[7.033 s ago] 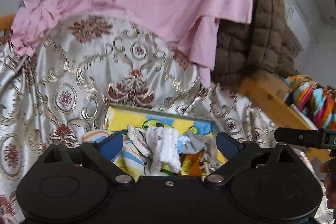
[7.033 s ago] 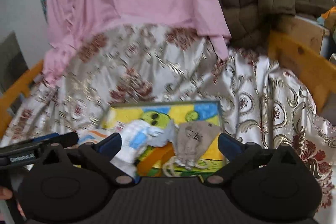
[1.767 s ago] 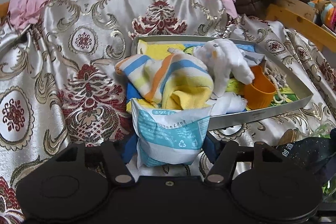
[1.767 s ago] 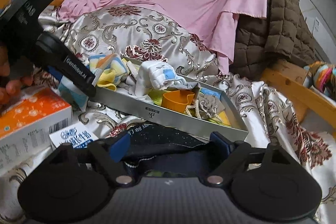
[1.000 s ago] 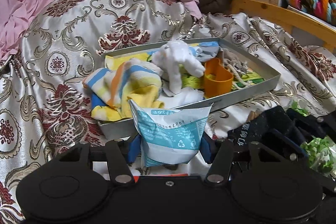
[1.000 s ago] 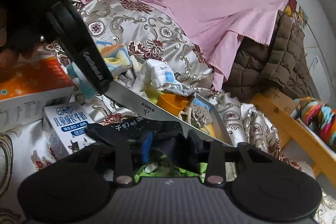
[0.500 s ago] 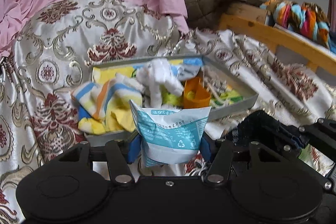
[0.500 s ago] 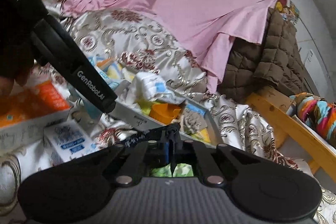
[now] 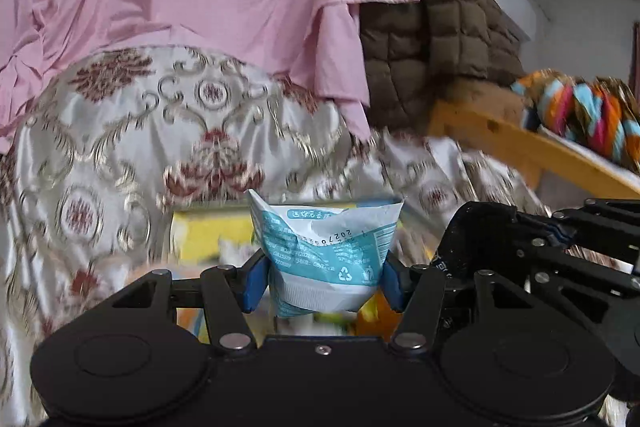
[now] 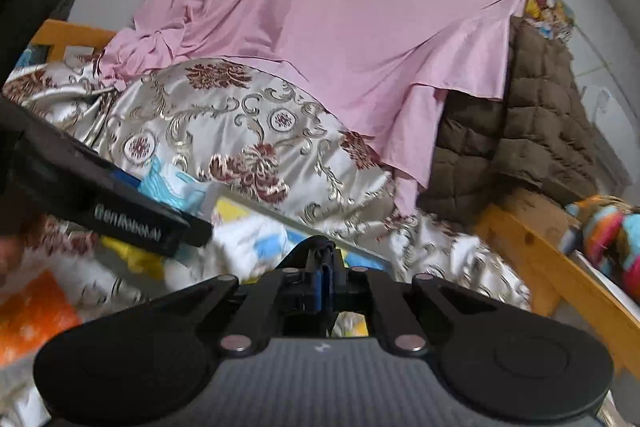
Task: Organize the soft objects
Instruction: 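Carry the plastic bag and navy cap over the frog painting, then lower both tools and open them to drop the bag and cap onto the painting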
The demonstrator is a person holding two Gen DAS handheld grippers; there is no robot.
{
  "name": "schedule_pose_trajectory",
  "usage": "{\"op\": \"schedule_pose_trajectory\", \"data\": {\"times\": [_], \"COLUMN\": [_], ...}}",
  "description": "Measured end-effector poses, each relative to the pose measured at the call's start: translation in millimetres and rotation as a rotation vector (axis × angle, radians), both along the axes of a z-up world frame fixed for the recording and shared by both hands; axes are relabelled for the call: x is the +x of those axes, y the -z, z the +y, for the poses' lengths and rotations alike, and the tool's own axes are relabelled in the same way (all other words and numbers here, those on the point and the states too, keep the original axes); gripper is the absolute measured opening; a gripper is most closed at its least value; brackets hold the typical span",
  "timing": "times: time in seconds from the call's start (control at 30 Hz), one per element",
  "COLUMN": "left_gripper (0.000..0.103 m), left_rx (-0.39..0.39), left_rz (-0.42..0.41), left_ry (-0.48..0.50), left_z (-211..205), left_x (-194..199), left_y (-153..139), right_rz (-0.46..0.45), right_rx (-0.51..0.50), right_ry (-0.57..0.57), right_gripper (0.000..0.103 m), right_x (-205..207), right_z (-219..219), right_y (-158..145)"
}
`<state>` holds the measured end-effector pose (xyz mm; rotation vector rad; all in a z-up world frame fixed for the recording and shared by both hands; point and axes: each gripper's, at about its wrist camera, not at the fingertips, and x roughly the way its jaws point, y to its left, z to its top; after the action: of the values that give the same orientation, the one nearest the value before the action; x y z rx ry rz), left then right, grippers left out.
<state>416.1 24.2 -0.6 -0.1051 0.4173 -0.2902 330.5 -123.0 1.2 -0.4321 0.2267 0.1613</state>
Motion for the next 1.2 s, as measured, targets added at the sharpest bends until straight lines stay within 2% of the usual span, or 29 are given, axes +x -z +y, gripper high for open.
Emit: {"op": "schedule_pose_trajectory", "data": {"times": [0.23,0.4,0.53,0.67,0.93,1.2], "left_gripper": [0.058,0.058,0.059,0.059,0.061,0.063], "left_rx": [-0.043,-0.043,-0.024,0.021,0.131,0.190], "left_rz": [-0.021,-0.002,0.042,0.085,0.091,0.099], "left_ry": [-0.050,-0.067,-0.070,-0.063,-0.028,-0.022], "left_z": [-4.6,-16.6,-27.5,-41.1,-69.9,-81.6], "left_x": [56.7,79.8,94.5,102.7,100.4,99.1], "left_y": [-10.8,-0.5,12.2,22.6,32.9,39.3], "right_rz": [0.023,0.001,0.022,0.077,0.239,0.290], "right_rx": [0.082,0.160,0.213,0.256,0.278,0.293], "right_ry": [0.006,0.021,0.039,0.051,0.072,0.089], "right_gripper": [0.003,0.003,0.003,0.004,0.004,0.004], "right_x": [93.2,143.4,170.2,184.0,184.5,179.2], "right_z": [-18.6,-31.1,-38.0,-45.7,-63.1,-81.9], "right_y": [-33.5,-52.1,-56.2,-45.3,-14.3,0.5]}}
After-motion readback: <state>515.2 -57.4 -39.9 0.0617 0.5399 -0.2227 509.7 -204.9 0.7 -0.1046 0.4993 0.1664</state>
